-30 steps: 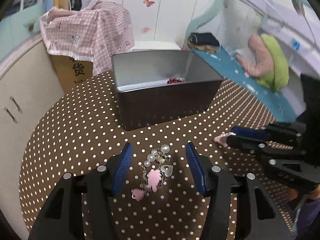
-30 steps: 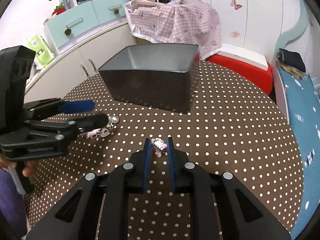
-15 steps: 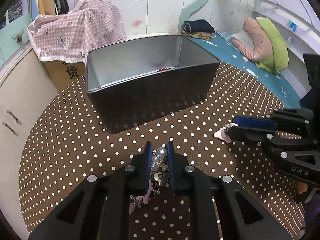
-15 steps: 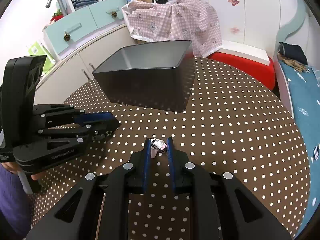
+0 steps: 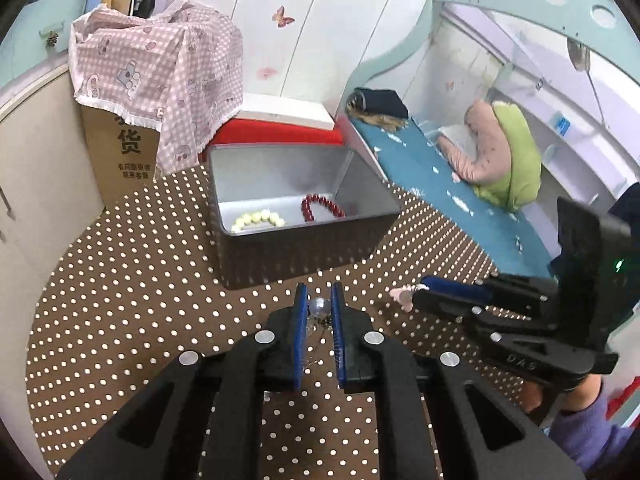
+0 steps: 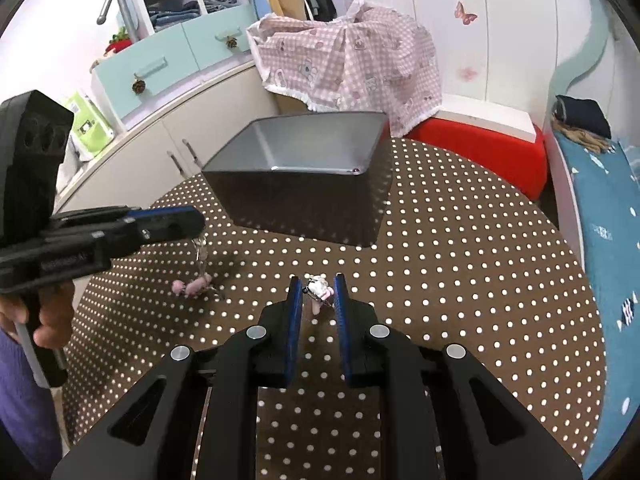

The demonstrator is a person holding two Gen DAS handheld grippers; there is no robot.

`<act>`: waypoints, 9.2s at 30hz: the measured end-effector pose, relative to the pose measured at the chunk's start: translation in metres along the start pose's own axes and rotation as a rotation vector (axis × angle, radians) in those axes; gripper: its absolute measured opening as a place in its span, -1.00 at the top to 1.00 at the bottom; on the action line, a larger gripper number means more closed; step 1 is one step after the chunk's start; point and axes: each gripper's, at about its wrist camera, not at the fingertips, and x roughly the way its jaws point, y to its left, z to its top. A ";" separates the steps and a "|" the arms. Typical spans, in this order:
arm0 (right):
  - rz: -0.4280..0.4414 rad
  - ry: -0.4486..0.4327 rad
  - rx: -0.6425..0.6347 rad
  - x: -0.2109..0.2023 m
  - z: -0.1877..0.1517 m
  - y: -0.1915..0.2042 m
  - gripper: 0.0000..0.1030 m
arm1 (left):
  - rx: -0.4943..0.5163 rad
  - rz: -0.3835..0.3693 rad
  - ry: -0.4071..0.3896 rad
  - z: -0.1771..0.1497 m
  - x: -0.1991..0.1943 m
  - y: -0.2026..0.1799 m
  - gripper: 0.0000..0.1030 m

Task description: Organize jewelry

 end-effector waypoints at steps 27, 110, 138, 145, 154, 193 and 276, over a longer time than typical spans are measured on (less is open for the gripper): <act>0.017 -0.010 -0.033 -0.021 0.002 0.031 0.68 | -0.152 -0.093 -0.025 -0.047 -0.063 0.034 0.80; -0.083 -0.046 0.034 -0.036 0.028 0.014 0.12 | -0.024 0.125 -0.092 -0.021 -0.037 -0.007 -0.16; -0.086 -0.042 0.090 -0.011 0.039 -0.017 0.12 | 0.055 0.290 0.096 -0.039 0.038 0.008 0.79; -0.116 -0.055 0.109 0.000 0.068 -0.020 0.12 | 0.011 0.339 0.028 -0.026 0.003 0.028 0.79; -0.200 0.023 0.140 0.042 0.093 -0.031 0.18 | -0.012 0.282 -0.106 0.030 -0.032 0.035 0.79; -0.175 0.055 0.135 0.049 0.094 -0.028 0.76 | -0.016 0.144 -0.007 0.068 0.033 0.008 0.03; -0.387 -0.664 -0.143 -0.323 0.001 0.198 -0.60 | 0.169 0.398 -0.756 -0.039 -0.285 -0.158 -0.66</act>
